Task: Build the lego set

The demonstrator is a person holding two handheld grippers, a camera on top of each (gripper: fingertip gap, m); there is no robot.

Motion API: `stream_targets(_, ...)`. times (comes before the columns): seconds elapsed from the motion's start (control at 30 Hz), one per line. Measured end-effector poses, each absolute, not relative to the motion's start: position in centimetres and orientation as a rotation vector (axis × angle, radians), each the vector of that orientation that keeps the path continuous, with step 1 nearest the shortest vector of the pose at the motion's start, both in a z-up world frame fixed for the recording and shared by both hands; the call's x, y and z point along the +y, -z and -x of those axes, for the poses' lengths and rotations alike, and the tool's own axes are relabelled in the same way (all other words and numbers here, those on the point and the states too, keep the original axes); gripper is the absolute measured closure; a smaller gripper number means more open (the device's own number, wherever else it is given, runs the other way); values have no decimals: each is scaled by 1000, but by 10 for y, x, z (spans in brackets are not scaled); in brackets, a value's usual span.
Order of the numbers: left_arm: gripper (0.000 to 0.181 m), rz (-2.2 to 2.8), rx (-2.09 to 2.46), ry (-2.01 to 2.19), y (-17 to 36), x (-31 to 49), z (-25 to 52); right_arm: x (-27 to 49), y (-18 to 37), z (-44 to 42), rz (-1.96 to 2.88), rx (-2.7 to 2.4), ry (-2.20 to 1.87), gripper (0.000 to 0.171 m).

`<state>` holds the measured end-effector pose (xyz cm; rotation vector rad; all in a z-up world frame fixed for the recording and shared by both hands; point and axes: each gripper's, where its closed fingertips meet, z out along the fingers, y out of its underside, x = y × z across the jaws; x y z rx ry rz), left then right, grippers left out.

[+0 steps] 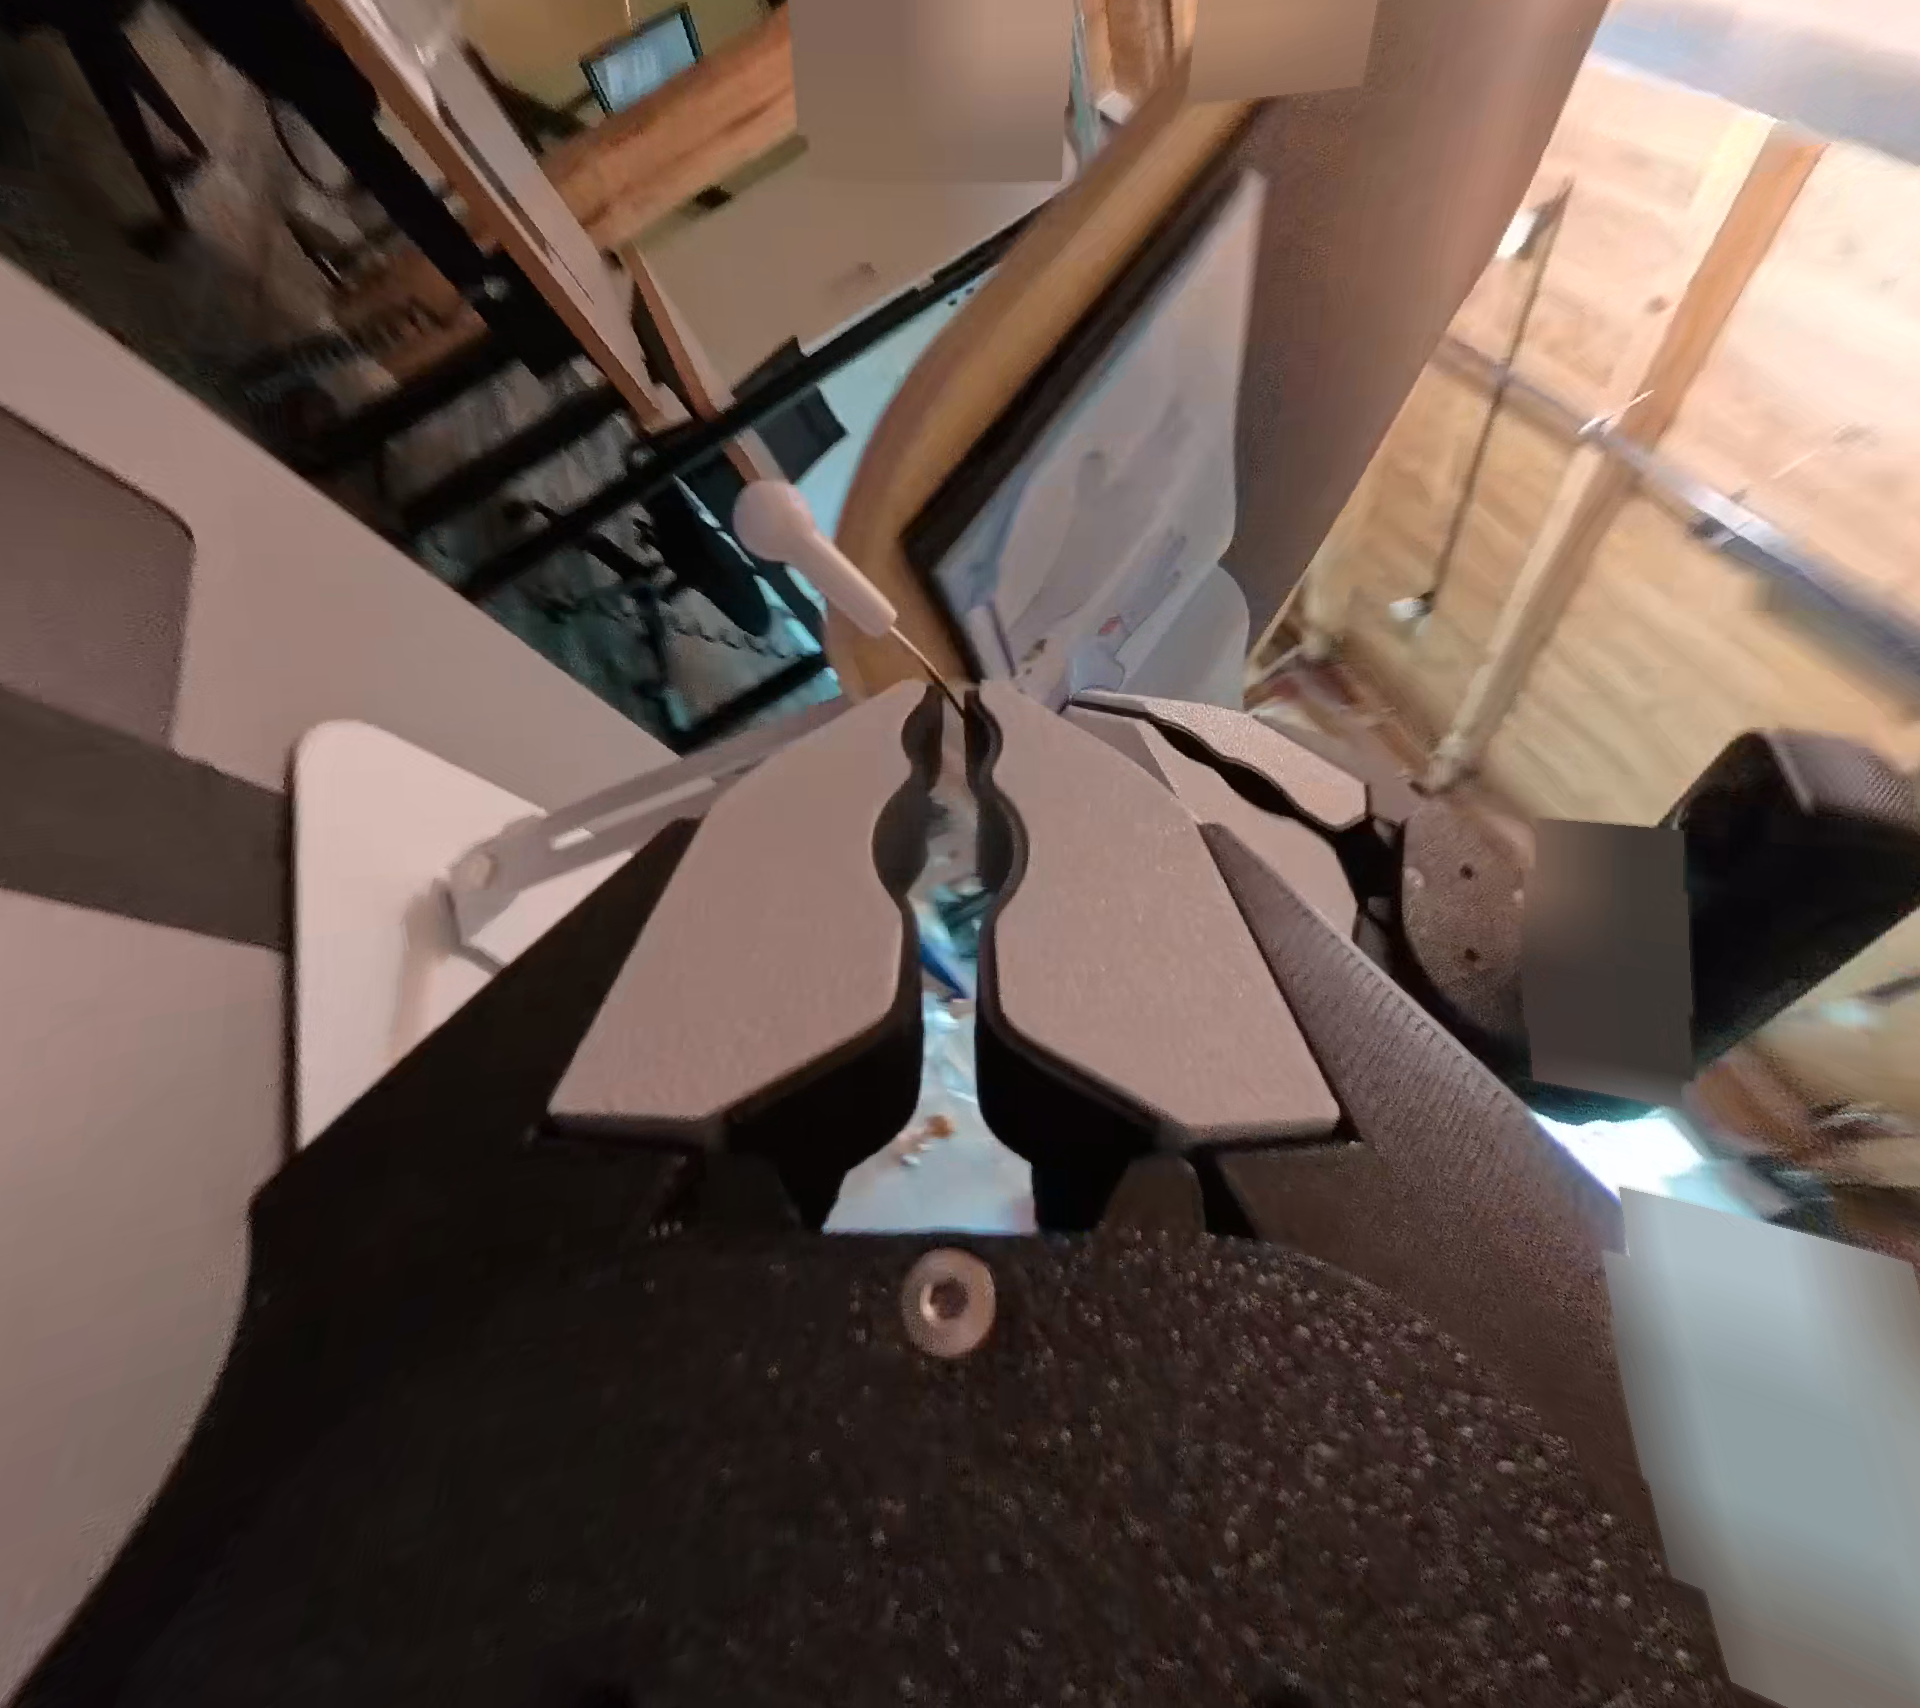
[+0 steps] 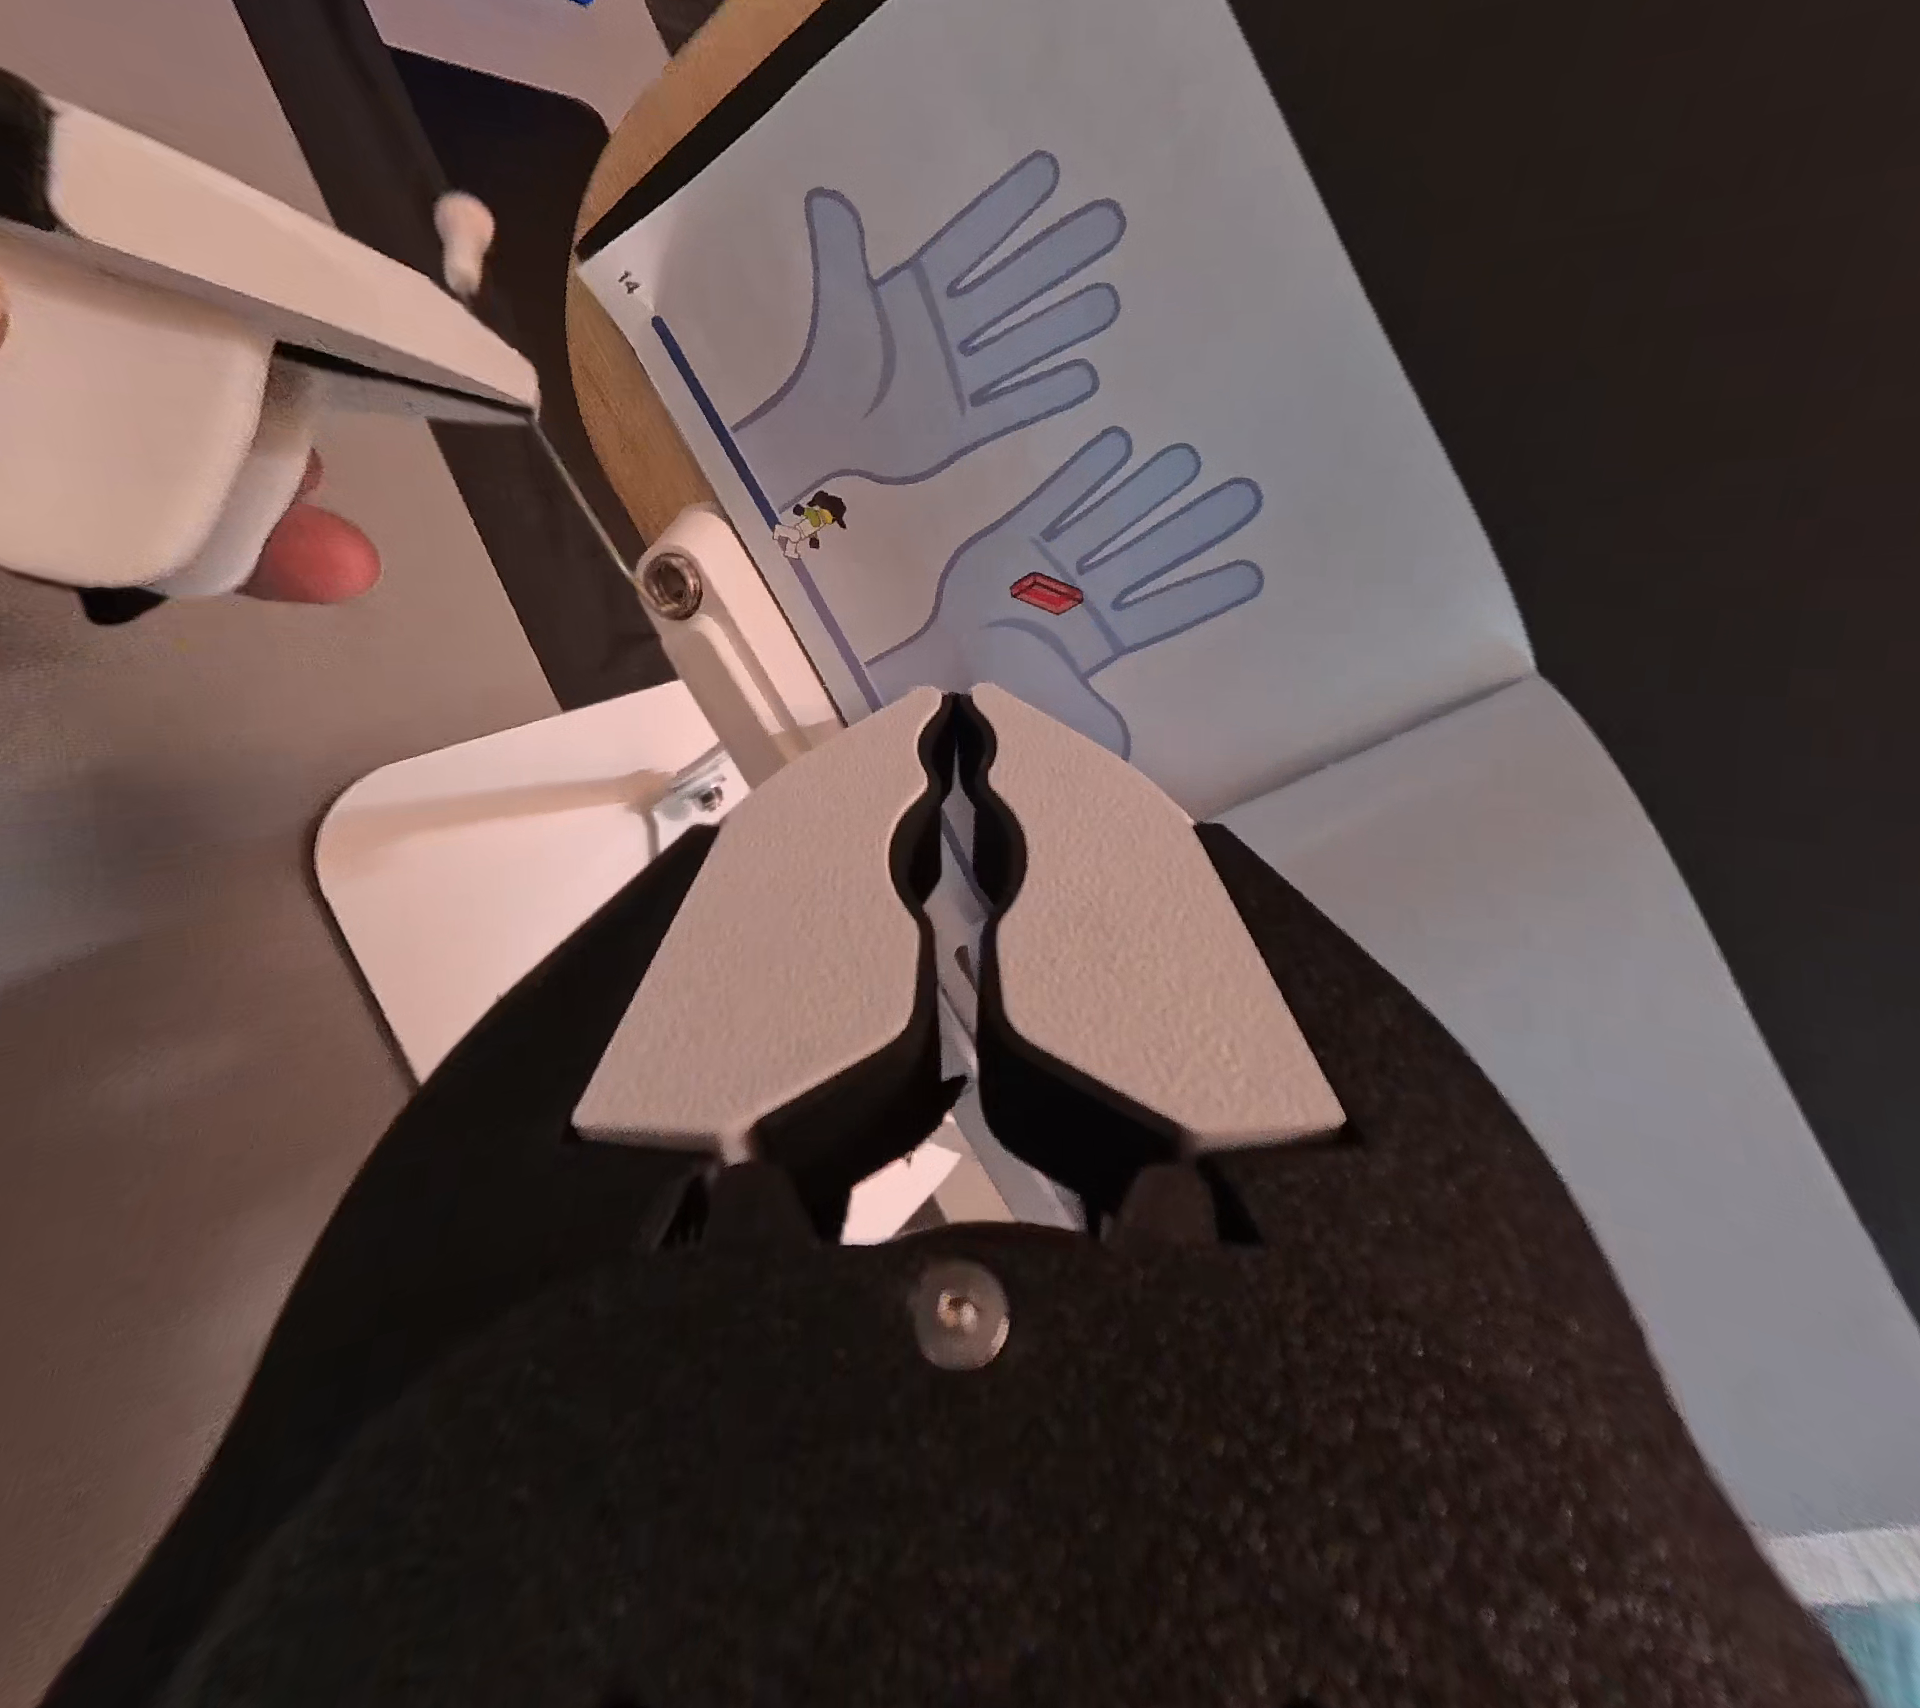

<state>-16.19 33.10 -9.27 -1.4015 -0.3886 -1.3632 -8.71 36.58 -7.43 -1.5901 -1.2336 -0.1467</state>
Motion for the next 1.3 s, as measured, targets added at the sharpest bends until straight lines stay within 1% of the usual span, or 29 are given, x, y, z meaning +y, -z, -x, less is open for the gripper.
stream_targets(0.23, 177, 1560, 110, 549, 66, 332, 154, 366, 74, 87, 1647, -1203, 113, 171)
stream_targets(0.4, 179, 1677, 398, 307, 56, 349, 135, 366, 74, 88, 1658, -1195, 96, 171)
stream_targets(0.5, 178, 1728, 428, 326, 54, 352, 132, 366, 73, 87, 1648, -1185, 130, 171)
stream_targets(0.63, 164, 1689, 437, 338, 54, 338, 136, 360, 66, 88, 1617, -1176, 95, 171)
stream_targets(0.73, 162, 1664, 425, 345, 55, 322, 142, 349, 55, 83, 1616, -1155, 11, 171)
stream_targets(0.87, 166, 1643, 451, 374, 60, 294, 143, 334, 39, 52, 1603, -1090, -27, 171)
stream_targets(1.03, 169, 1638, 561, 444, 77, 252, 120, 319, 41, -5, 1607, -965, -63, 171)
stream_targets(1.17, 175, 1640, 674, 421, 96, 219, 102, 274, 49, -29, 1532, -830, -229, 171)
stream_targets(1.23, 181, 1640, 698, 399, 105, 204, 96, 247, 61, -37, 1545, -728, -295, 170)
stream_targets(1.3, 181, 1616, 681, 361, 109, 193, 93, 221, 79, -43, 1583, -630, -323, 169)
